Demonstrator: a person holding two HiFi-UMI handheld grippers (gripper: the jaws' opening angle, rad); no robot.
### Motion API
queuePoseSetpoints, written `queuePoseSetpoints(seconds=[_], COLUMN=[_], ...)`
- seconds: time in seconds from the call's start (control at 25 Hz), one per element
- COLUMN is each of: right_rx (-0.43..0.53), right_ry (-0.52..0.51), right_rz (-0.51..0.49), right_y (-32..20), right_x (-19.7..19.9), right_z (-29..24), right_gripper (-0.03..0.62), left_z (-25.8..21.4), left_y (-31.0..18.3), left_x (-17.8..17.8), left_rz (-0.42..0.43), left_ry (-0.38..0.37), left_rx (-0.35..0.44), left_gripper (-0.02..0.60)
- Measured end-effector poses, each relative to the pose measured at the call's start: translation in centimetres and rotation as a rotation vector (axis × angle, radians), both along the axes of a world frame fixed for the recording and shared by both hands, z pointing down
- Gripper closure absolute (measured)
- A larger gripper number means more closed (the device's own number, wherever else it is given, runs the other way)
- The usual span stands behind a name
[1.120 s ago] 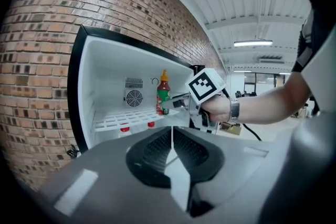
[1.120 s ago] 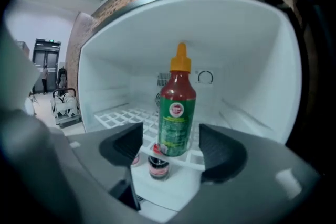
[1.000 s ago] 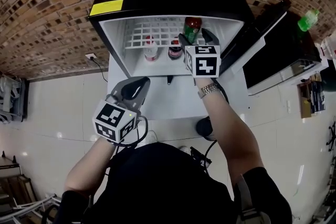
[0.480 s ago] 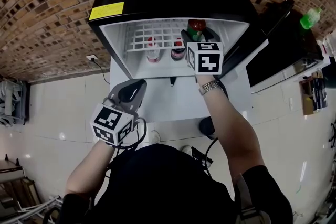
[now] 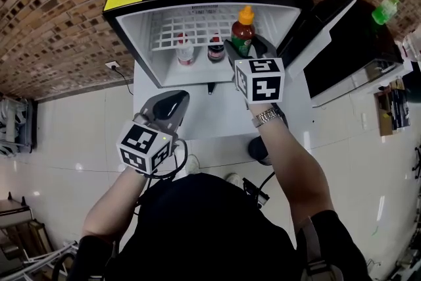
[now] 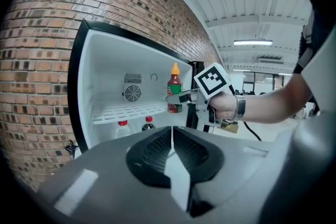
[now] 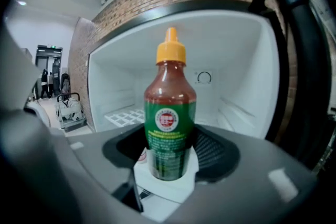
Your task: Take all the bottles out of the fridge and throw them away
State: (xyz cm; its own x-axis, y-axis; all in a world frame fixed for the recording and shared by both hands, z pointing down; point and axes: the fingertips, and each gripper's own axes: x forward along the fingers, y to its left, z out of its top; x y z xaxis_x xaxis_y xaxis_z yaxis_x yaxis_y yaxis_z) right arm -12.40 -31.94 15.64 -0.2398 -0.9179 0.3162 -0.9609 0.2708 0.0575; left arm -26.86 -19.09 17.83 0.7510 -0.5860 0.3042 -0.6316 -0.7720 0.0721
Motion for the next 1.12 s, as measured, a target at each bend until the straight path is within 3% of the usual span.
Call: queuePoseSetpoints(seconds=[0.56,0.88,1.12], right_rx=[-0.012,-0.071,-0.123], right_ry=[-0.007,0.001,-0.016], right_rz=[-0.030,-0.010,0.011], right_y=[14.7,23.3,28.8], right_x=[5.1,10.3,13.7], right_z=[1.0,5.1,9.1], right_gripper=[0.318,0.318,0.318], left_z=[0.6,3.0,6.0], left_y=[7.9,13.1,16.9], left_x=[10.5,17.7,22.1], left_rz=[0.137,0.225,0.270], left_ry=[0.002,-0.007,-0.031], left_rx=[0.002,0.012,-0.039], left_gripper=[0.568,0.568,0.568])
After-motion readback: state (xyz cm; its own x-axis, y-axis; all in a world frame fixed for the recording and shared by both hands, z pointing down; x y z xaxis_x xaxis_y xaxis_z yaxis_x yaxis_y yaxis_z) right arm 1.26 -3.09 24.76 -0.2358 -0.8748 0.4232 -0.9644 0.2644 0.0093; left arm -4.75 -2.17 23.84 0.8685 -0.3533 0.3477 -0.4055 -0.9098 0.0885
